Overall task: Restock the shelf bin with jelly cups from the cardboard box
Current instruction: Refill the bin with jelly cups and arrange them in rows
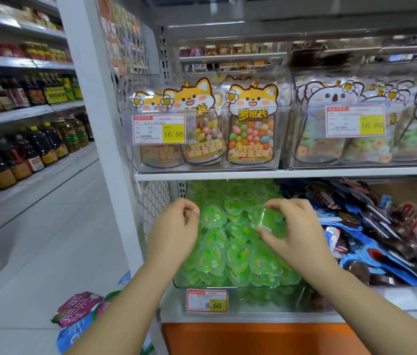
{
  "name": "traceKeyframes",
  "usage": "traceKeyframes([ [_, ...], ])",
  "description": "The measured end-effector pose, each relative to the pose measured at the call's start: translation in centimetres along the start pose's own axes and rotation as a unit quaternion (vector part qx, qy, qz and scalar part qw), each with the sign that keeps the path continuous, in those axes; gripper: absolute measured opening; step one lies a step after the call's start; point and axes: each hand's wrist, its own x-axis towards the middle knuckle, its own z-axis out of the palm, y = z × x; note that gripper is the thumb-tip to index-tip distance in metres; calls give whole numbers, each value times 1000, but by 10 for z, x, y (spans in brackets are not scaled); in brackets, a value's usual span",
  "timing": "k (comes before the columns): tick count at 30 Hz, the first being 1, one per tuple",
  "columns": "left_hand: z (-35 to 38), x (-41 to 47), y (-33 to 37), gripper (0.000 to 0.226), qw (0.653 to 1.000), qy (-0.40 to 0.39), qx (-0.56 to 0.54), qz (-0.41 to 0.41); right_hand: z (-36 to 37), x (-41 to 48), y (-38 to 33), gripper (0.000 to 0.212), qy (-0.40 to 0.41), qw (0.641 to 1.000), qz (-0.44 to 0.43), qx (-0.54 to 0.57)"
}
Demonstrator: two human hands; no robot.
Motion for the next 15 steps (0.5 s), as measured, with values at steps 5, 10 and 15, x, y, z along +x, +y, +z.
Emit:
traceKeyframes([
  [5,-9,-40,28,19,974,-148,-170,2,14,-3,-35,38,10,989,-62,132],
  [10,-5,-59,32,22,929,-166,-312,-108,30,-4,-54,37,11,990,-74,120],
  [15,-5,-55,23,22,928,-111,-325,-143,40,-10,-66,39,-11,989,-91,114],
])
